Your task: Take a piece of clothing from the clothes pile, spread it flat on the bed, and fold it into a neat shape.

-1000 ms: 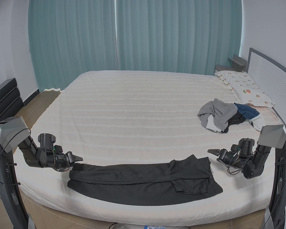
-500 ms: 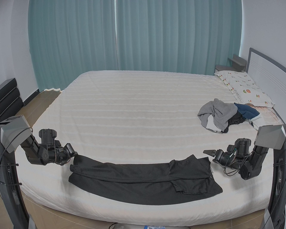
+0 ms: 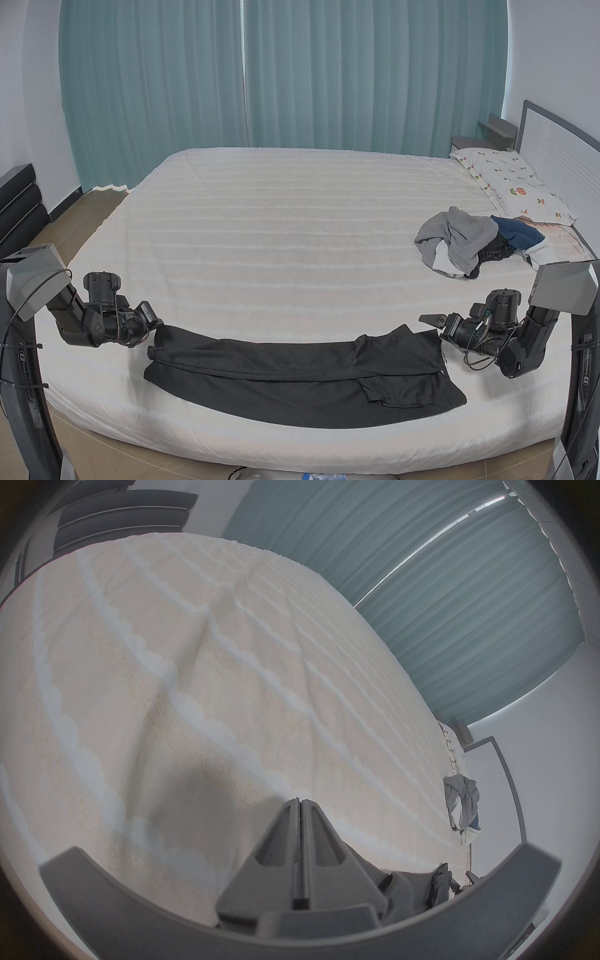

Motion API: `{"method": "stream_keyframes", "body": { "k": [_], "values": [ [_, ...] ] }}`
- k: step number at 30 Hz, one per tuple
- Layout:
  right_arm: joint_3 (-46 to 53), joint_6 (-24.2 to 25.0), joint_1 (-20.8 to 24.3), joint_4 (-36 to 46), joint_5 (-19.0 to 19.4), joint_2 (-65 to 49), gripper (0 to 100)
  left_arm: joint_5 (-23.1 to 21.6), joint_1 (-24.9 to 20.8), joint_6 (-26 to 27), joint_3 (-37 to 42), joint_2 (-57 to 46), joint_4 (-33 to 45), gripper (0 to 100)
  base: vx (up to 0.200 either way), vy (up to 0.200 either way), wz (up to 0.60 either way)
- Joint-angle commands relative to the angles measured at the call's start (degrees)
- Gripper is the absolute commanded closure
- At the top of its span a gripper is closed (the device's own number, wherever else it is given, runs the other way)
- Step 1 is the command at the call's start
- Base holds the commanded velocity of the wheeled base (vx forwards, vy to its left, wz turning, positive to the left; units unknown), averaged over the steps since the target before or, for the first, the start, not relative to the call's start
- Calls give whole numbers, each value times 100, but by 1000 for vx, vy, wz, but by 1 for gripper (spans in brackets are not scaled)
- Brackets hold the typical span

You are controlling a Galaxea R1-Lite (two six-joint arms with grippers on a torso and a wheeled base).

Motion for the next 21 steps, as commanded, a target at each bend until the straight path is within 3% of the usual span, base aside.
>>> {"method": "stream_keyframes", "body": {
  "k": [1, 21],
  "values": [
    [-64, -8, 47, 41, -76, 119, 0, -7, 2, -1, 1, 24, 5, 100, 0, 0, 0],
    [296, -8, 205, 120, -155, -338, 0, -7, 2, 8, 1, 33, 5, 100, 0, 0, 0]
  ]
}}
